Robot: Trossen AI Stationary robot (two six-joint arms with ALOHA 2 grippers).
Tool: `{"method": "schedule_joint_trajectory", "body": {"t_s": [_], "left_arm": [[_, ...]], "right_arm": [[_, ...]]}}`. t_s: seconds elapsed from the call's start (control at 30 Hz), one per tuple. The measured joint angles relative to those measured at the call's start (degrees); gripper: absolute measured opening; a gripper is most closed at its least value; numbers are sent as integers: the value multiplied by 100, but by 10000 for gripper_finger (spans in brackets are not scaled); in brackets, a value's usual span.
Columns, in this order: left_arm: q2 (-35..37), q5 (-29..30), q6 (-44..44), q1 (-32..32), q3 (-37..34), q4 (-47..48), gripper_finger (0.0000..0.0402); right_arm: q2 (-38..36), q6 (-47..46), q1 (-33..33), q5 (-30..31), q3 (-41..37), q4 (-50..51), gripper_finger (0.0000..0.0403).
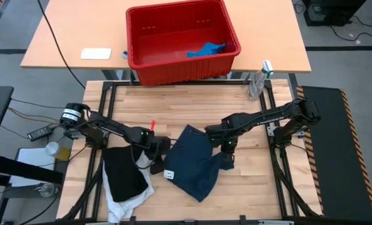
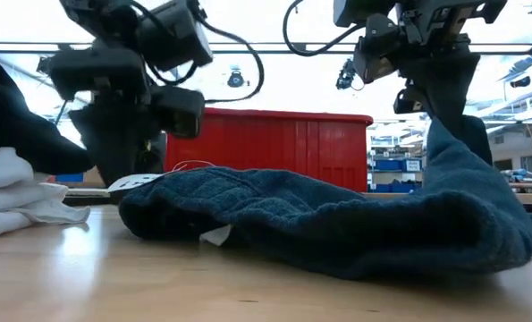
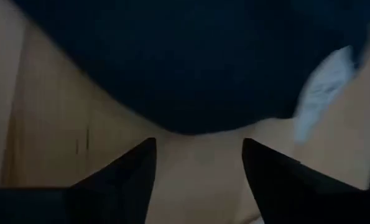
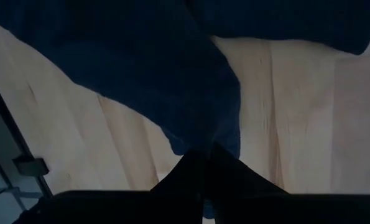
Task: Fold Laundry from Bin
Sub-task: Remove the dark blue shorts from the red bin and place them on the table
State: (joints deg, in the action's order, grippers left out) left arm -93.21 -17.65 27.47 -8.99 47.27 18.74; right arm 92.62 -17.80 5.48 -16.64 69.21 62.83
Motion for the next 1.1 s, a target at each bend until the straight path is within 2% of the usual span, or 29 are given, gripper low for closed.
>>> {"method": "schedule_joint_trajectory", "body": {"t_s": [0.13, 0.27, 0.33, 0.4, 0.47, 0.5, 0.67, 0.83, 0.93, 1.1], "left_arm": [[-63, -8, 82, -11, -2, -347, 244], [-65, 150, -46, -23, -3, -553, 211], [-65, 165, -190, -17, -3, -530, 169], [-70, 116, -286, -17, -3, -577, 103], [-66, -208, -171, 36, 7, -709, 32], [-40, -427, -13, 78, 38, -729, 18], [-11, -1772, 825, 447, 554, -787, 5], [-11, -2817, 2256, 870, 900, -791, 3], [-13, -3271, 3032, 1060, 856, -745, 2], [-17, -3582, 3559, 922, 841, -656, 4]], "right_arm": [[0, -6, 0, 0, 0, -106, 16], [0, -24, 0, 2, 0, -130, 16], [0, -22, 0, 17, 0, -131, 16], [0, -24, 0, 25, 0, -132, 16], [0, -24, 0, 34, 0, -124, 16], [0, -22, 0, 42, 0, -124, 16], [0, 2, 0, 46, 0, -114, 16], [0, 80, 0, 44, 0, -35, 16], [0, 103, 2, 44, 0, -19, 16], [0, 106, 2, 49, 0, 2, 16]]}}
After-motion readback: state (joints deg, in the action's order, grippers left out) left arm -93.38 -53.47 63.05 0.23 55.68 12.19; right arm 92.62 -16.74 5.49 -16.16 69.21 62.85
